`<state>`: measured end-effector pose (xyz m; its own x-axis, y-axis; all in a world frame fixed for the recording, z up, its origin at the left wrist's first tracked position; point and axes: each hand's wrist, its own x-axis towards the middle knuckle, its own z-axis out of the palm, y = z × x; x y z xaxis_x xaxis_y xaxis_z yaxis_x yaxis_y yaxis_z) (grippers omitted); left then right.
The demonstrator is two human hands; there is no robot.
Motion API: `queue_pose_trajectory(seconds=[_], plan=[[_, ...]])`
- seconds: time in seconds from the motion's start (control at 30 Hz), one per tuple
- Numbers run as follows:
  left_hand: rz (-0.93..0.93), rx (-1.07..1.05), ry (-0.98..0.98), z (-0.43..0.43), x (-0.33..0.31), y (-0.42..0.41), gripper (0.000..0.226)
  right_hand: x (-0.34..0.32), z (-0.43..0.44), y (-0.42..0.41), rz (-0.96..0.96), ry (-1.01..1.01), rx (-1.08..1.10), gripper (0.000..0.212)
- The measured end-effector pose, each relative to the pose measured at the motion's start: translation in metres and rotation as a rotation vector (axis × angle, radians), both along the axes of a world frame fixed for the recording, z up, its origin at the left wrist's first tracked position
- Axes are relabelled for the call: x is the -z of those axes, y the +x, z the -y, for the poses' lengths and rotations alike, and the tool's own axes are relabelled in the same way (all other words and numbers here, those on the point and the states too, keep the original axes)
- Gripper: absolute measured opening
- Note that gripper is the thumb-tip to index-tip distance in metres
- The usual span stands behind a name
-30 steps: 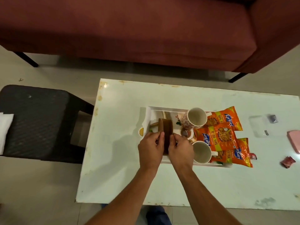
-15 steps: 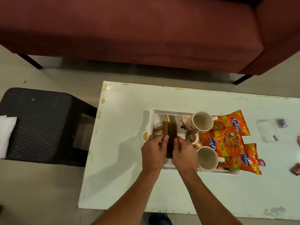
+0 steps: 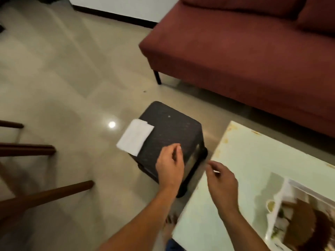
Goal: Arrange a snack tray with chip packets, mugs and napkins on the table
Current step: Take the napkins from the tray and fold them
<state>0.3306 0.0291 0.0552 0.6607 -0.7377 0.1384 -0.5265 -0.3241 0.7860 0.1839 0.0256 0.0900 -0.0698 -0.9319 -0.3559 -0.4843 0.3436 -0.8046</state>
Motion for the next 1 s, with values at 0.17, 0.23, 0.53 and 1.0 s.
queue_pose_trajectory(seconds=[0.17,0.23,0.53,1.0], plan=[[0.003,-0.2,0.193,0.007,0.012,0.142,0.025,0.024,0.026,0.149,0.175,0.254,-0.121,0.029],[0.011,-0.249,0.241,0.01,0.019,0.181,0.029,0.035,0.032,0.192,0.197,0.324,-0.098,0.033],[-0.136,-0.081,0.621,0.043,0.068,0.279,0.067,0.075,0.054,0.281,0.009,0.385,0.059,0.032],[0.028,0.033,0.54,0.041,0.066,0.272,0.032,0.08,0.077,0.305,-0.021,0.463,0.14,0.029]])
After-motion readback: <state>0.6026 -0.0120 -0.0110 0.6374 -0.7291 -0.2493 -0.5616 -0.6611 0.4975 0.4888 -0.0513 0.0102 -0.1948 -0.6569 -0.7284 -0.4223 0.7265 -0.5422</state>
